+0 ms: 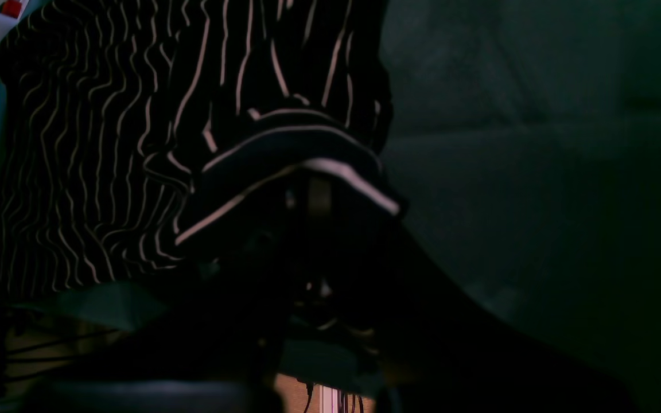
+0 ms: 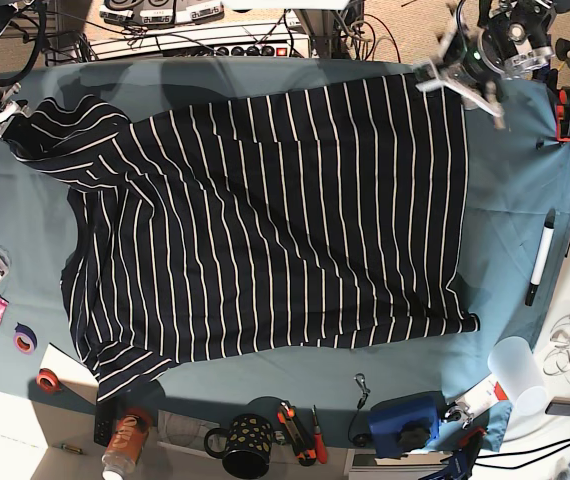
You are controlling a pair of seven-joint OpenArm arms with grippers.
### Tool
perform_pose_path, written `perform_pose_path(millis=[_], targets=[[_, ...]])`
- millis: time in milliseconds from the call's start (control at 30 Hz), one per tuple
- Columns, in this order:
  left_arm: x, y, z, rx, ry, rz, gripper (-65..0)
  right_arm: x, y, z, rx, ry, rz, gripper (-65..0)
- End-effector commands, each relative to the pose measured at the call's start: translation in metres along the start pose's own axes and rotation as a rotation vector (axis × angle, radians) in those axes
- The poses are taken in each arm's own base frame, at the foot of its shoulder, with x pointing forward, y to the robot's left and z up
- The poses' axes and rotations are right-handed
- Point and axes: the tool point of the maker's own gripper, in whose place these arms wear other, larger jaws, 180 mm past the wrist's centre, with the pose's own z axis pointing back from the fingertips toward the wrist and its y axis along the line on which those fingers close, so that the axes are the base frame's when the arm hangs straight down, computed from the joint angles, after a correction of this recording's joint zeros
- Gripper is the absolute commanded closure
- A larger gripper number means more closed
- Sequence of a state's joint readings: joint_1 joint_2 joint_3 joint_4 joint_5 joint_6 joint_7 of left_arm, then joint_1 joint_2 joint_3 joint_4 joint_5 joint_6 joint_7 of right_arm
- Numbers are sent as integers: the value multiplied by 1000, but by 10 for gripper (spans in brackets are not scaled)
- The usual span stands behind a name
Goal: Layout the t-shirt on the table in an organized manner, then fold the t-shirt properly
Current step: 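Regrasp the shirt shoulder corner with the left gripper and tug it outward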
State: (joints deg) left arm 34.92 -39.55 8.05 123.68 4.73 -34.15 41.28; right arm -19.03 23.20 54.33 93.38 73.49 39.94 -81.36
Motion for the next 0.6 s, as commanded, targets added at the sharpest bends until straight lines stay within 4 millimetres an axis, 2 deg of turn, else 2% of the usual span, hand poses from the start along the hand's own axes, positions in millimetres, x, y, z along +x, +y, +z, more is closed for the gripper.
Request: perform_pose_path(millis=[0,67,200,367,567], targets=[[12,2,4,1,-62,-17,-325,19,2,6,5,-48,34,0],[25,9,5,30,-131,-48,-325,19,2,6,5,-48,35,0],[28,40,9,100,-135,-120,-324,19,2,6,5,-48,34,0],[26,33,17,-18,-162,-166,-324,19,2,6,5,-48,34,0],[4,12,10,-94,-89,-210,-324,19,2,6,5,-48,35,0]])
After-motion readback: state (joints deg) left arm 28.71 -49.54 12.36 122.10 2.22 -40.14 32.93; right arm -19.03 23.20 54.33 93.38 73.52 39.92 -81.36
